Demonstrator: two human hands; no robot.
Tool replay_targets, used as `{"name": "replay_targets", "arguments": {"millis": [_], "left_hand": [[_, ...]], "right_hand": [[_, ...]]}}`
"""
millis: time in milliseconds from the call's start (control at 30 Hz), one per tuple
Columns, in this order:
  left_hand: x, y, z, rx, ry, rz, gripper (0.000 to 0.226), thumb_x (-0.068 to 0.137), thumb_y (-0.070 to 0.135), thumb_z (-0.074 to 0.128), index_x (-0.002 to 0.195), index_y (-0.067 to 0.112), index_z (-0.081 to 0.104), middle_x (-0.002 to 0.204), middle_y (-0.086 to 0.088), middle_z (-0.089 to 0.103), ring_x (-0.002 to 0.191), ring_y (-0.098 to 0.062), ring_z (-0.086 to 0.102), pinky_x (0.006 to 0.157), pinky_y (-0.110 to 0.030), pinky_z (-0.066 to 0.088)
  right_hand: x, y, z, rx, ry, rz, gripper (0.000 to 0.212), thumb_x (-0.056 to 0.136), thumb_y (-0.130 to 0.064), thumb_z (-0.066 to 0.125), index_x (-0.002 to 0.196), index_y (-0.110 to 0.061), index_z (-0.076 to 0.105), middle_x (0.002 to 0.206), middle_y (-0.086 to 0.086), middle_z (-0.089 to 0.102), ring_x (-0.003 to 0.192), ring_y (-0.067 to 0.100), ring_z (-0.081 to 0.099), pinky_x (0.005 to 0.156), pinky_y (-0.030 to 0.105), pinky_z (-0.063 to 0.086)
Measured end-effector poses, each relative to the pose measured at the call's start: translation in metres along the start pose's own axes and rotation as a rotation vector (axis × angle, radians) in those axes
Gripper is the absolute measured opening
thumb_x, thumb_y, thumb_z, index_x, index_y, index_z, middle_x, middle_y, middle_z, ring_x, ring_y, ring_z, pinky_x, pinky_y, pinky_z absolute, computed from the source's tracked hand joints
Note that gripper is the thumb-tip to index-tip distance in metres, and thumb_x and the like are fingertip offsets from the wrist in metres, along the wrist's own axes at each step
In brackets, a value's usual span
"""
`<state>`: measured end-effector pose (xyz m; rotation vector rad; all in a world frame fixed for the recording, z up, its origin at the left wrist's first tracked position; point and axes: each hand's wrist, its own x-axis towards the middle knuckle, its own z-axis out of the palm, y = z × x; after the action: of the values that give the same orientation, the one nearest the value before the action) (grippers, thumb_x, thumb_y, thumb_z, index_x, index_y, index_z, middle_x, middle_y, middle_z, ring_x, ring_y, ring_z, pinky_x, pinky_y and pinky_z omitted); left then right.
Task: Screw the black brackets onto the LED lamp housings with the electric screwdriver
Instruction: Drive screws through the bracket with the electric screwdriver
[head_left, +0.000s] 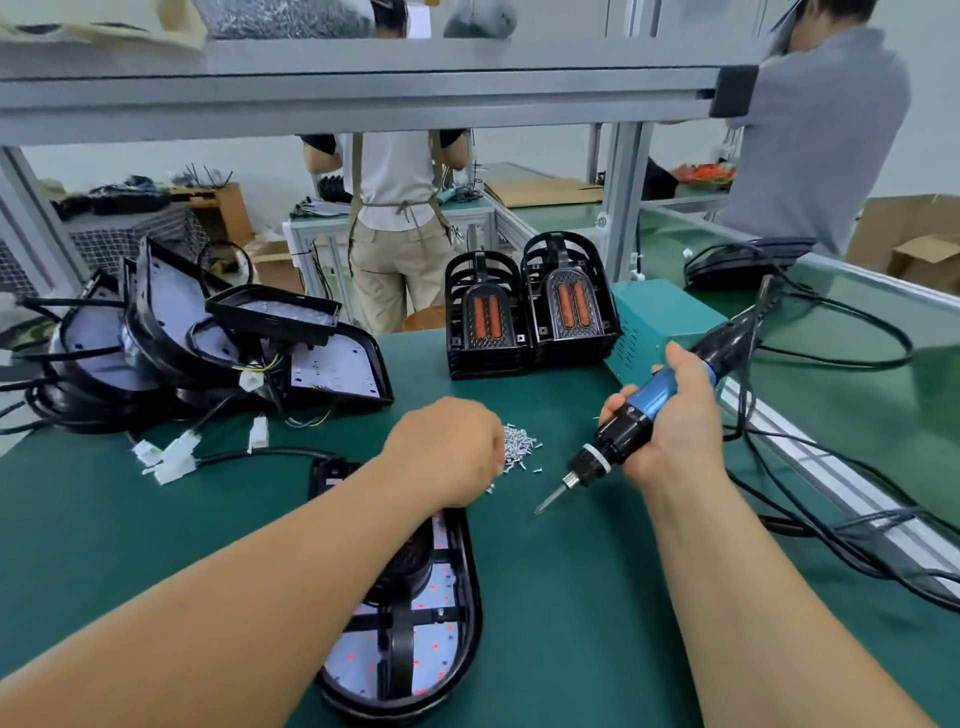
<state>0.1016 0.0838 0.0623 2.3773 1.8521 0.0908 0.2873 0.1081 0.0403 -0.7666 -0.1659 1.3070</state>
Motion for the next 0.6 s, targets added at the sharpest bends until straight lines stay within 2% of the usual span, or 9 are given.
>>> {"name": "replay_targets", "arguments": {"millis": [100, 200, 300, 433, 533, 600], "left_hand": [[0.019, 0.007, 0.003, -0.058, -0.021, -0.001, 0.015, 0.093, 0.019, 0.062, 0.101, 0.026, 0.073, 0.106, 0.006, 0.070, 0.104, -0.020, 0.062, 0.093, -0.037, 0.053], [0.029, 0.017, 0.008, -0.146, -0.031, 0.007, 0.013, 0.092, 0.023, 0.066, 0.103, 0.025, 0.074, 0.095, 0.010, 0.063, 0.103, -0.018, 0.062, 0.090, -0.031, 0.052], [0.035, 0.028, 0.019, -0.109, -0.053, -0.017, 0.013, 0.091, 0.029, 0.069, 0.098, 0.020, 0.074, 0.107, 0.003, 0.069, 0.102, -0.023, 0.064, 0.091, -0.037, 0.054], [0.040, 0.034, 0.022, -0.082, -0.106, -0.069, 0.019, 0.094, 0.032, 0.065, 0.102, 0.016, 0.073, 0.110, -0.003, 0.069, 0.103, -0.027, 0.064, 0.093, -0.041, 0.054], [0.039, 0.034, 0.019, -0.069, -0.132, -0.059, 0.017, 0.098, 0.023, 0.060, 0.106, 0.013, 0.072, 0.115, -0.002, 0.070, 0.105, -0.024, 0.063, 0.094, -0.039, 0.053], [0.036, 0.030, 0.009, -0.099, -0.074, -0.042, 0.015, 0.098, 0.016, 0.057, 0.100, 0.012, 0.072, 0.107, -0.001, 0.071, 0.093, -0.021, 0.062, 0.085, -0.033, 0.054]], "right_hand": [[0.005, 0.002, -0.004, -0.034, 0.001, 0.011, 0.033, 0.086, -0.042, 0.070, 0.088, -0.017, 0.049, 0.051, 0.000, 0.046, 0.041, 0.015, 0.047, 0.049, 0.023, 0.047], [0.008, 0.004, -0.005, -0.022, -0.005, 0.025, 0.034, 0.085, -0.043, 0.071, 0.087, -0.017, 0.048, 0.053, 0.000, 0.046, 0.042, 0.015, 0.047, 0.050, 0.023, 0.047], [0.010, 0.004, -0.005, -0.004, -0.014, 0.024, 0.034, 0.085, -0.043, 0.071, 0.086, -0.018, 0.048, 0.052, 0.000, 0.047, 0.041, 0.016, 0.048, 0.049, 0.024, 0.047], [0.012, 0.000, -0.008, 0.040, -0.018, 0.027, 0.033, 0.086, -0.043, 0.070, 0.085, -0.018, 0.049, 0.054, 0.001, 0.047, 0.043, 0.015, 0.047, 0.049, 0.023, 0.046], [0.010, -0.003, -0.008, 0.107, -0.010, 0.040, 0.032, 0.085, -0.042, 0.071, 0.085, -0.018, 0.049, 0.057, 0.001, 0.047, 0.045, 0.014, 0.047, 0.049, 0.023, 0.047], [0.011, -0.004, -0.009, 0.150, -0.007, 0.032, 0.032, 0.085, -0.041, 0.072, 0.084, -0.019, 0.048, 0.056, 0.001, 0.048, 0.044, 0.014, 0.047, 0.048, 0.022, 0.047]]}}
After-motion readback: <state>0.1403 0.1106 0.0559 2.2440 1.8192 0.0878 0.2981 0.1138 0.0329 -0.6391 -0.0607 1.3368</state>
